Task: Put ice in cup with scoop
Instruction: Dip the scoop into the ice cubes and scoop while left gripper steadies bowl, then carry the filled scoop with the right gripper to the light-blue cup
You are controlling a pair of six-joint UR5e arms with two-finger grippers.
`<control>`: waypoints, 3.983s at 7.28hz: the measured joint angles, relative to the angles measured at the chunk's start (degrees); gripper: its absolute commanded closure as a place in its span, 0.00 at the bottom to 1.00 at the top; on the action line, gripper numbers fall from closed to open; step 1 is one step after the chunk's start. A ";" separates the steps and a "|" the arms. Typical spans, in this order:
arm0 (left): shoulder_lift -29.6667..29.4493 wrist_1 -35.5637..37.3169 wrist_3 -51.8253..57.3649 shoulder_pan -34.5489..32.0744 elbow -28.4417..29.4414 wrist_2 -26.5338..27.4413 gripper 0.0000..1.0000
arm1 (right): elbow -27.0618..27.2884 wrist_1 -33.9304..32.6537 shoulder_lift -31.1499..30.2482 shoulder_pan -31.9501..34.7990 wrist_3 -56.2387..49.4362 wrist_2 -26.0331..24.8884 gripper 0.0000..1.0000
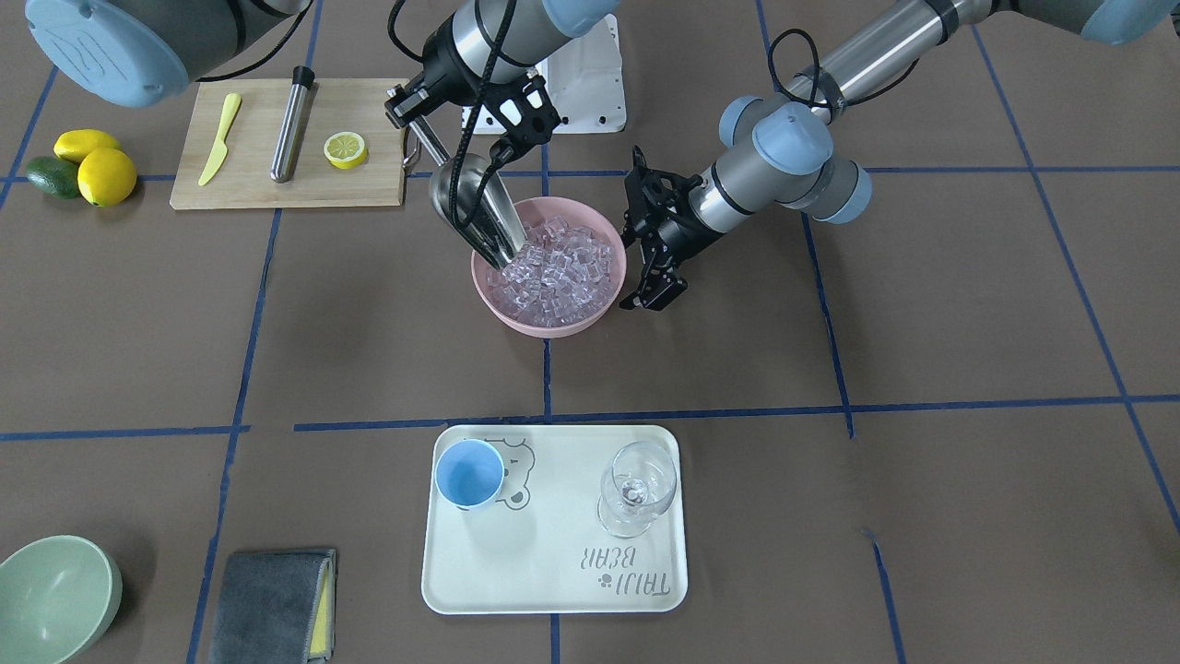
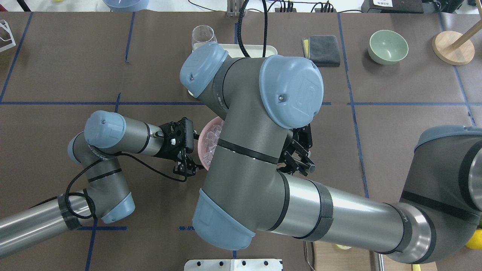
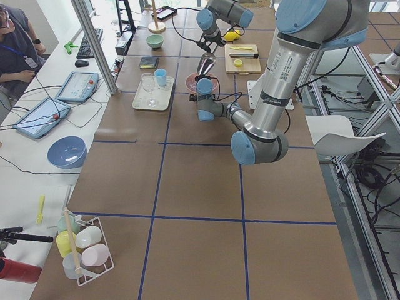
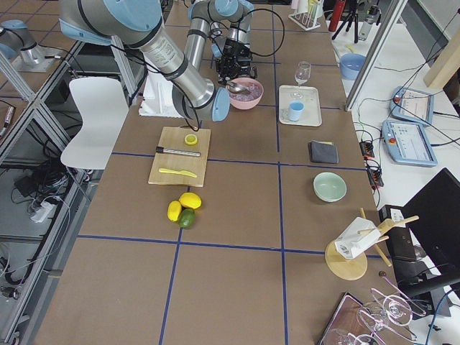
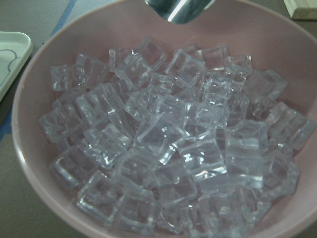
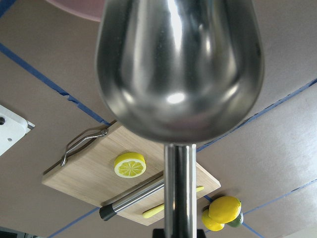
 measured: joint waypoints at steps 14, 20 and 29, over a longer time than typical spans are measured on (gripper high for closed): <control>-0.18 -0.86 0.00 0.00 0.00 0.01 0.00 | -7.76 15.41 -4.32 -2.53 0.22 -0.96 1.00; -0.16 -0.86 0.00 0.00 0.00 0.09 0.00 | 7.27 20.96 -14.83 -1.79 0.31 -0.60 1.00; -0.18 -0.86 0.00 0.00 -0.05 0.09 0.00 | 12.69 21.88 -16.82 10.29 0.43 10.48 1.00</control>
